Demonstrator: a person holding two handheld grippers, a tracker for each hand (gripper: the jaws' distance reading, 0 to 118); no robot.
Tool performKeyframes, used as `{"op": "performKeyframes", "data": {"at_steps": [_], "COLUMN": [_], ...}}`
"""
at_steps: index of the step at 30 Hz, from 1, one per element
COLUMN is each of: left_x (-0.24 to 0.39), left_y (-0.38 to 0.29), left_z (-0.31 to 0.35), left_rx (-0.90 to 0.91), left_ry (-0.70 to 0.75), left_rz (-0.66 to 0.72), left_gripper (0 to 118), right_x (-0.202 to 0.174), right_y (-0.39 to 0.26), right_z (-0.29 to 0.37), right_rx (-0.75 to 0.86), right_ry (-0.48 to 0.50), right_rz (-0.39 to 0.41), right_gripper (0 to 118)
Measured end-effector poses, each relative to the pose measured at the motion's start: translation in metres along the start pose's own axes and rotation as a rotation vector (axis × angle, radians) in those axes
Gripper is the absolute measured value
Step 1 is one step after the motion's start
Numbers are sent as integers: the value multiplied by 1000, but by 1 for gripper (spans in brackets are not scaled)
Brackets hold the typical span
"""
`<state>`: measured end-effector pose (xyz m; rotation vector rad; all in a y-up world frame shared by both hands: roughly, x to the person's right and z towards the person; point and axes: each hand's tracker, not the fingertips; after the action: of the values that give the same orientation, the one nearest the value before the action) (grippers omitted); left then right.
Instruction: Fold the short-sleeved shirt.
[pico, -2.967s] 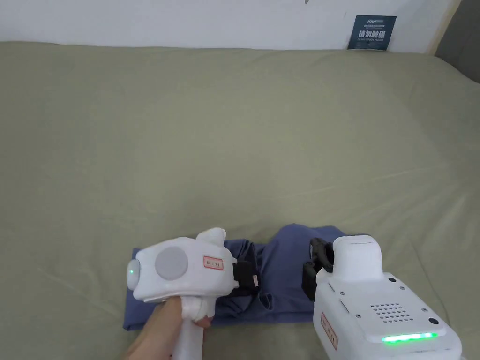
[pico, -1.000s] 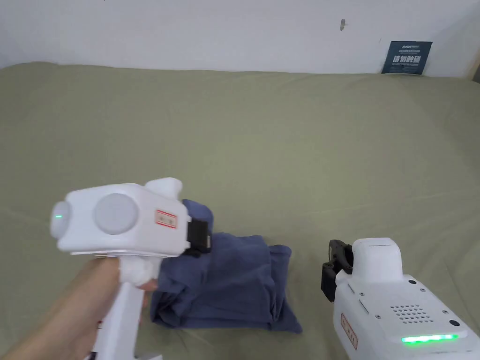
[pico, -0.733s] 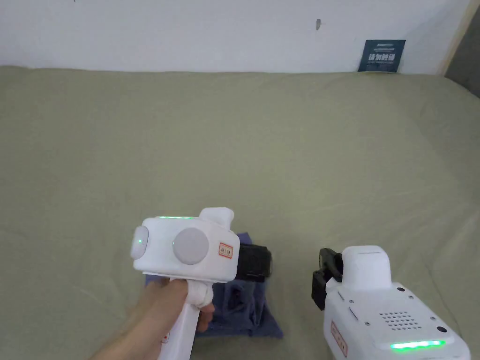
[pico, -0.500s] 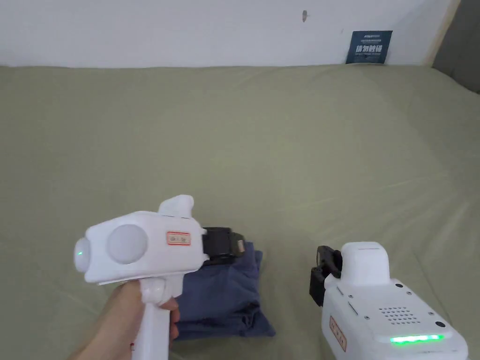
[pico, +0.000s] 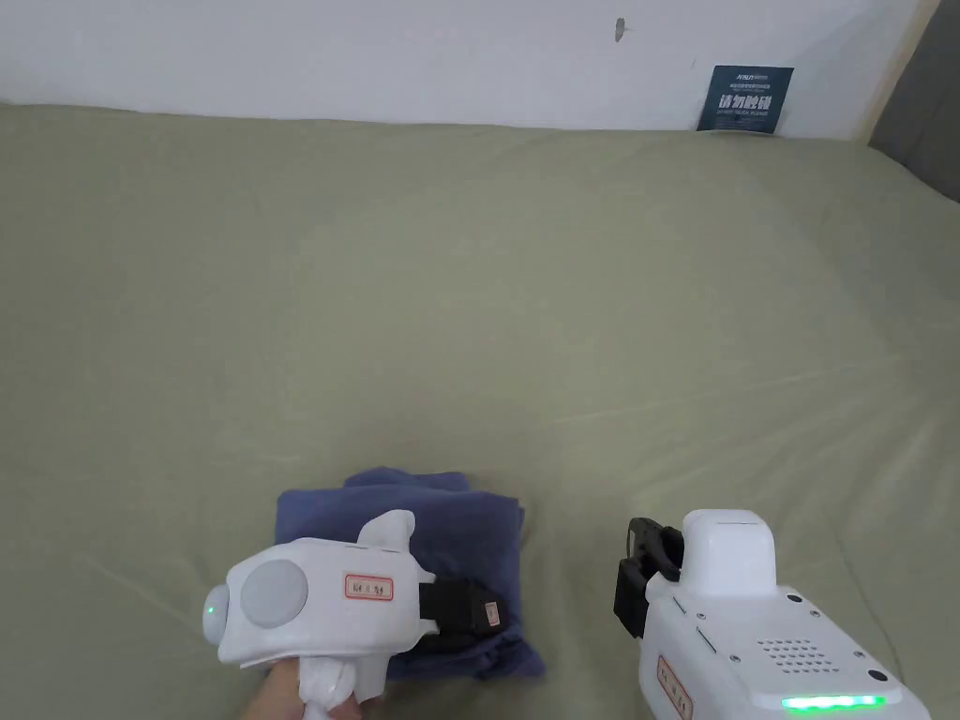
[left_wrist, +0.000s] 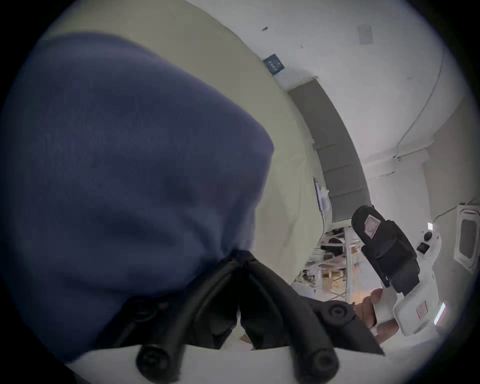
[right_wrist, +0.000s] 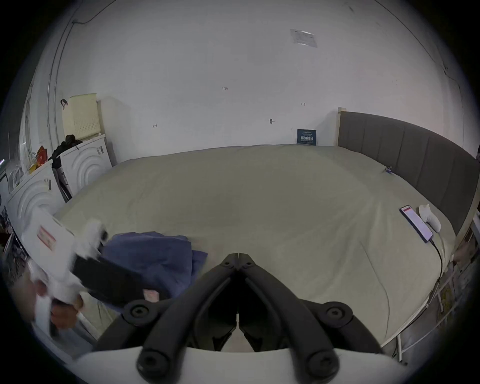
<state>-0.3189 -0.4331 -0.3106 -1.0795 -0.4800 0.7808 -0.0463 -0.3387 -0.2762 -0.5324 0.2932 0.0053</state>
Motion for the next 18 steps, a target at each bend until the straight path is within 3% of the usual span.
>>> {"op": "performKeyframes", "data": {"at_steps": [3, 6, 13, 18], "left_x": [15, 30, 6, -24], "left_y": [8, 15, 24, 26], "left_z": [14, 46, 149, 183], "left_rx": [6, 48, 197, 227], "left_ry": [43, 95, 207, 275], "left_rz": [-5, -132, -145, -55], "left_gripper": [2, 2, 2, 3], "right_x": [1, -4, -25, -29], "right_y": [0, 10, 15, -15], "right_z": [0, -11, -102, -164], "right_rx": [-16, -61, -455, -637], "right_ry": [11, 143, 771, 891], "right_rz": [9, -6, -357, -494], "right_gripper": [0, 0, 0, 0]}}
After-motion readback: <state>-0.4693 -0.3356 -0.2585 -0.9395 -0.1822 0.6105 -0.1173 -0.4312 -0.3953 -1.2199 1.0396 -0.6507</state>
